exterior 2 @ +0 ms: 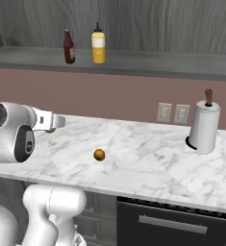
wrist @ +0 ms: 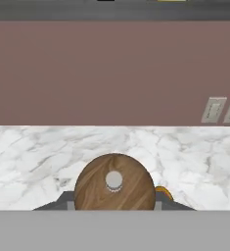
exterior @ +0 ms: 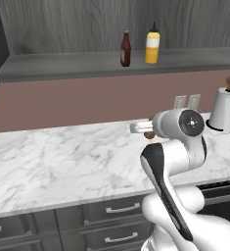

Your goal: There are various items on the counter. Only move the condiments/shakers into the cabinet.

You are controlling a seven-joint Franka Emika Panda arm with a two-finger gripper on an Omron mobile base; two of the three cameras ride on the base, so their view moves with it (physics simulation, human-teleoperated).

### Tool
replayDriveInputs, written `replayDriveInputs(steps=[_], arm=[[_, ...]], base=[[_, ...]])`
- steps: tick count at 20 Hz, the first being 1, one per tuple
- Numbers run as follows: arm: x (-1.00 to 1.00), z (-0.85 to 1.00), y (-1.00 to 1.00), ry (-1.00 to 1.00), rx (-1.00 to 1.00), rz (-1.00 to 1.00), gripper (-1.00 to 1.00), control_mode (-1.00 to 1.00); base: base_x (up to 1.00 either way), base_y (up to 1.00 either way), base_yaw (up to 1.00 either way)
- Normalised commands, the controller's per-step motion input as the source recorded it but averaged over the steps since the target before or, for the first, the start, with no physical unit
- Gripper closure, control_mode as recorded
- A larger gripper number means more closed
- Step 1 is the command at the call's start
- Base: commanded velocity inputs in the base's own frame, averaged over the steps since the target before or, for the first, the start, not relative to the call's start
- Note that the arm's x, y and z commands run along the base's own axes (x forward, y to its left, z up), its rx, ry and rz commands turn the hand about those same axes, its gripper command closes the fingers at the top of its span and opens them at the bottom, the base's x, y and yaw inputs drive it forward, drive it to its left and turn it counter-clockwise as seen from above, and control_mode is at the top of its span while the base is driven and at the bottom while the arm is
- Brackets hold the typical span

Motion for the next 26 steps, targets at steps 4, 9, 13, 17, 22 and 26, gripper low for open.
replayDriveInputs(steps=[4,9,13,17,22,26], arm=[[-0.84,1.00,0.24,0.15,0.00,0.00,1.00,-1.00],[-0.45,1.00,0.50,0.09,0.00,0.00,1.00,-1.00],[-0.03,1.00,0.54,0.00,0.01,0.00,1.00,-1.00],[0.00,0.85,0.22,-0.05,0.01,0.00,1.00,-1.00],[0.00,0.19,0.08,-0.11,0.00,0.00,1.00,-1.00],[0.11,0.00,0.02,-0.03,0.00,0.00,1.00,-1.00]], base=[[0.00,0.00,0.00],[0.00,0.00,0.00],[0.00,0.00,0.00],[0.00,0.00,0.00],[0.00,0.00,0.00],[0.00,0.00,0.00]])
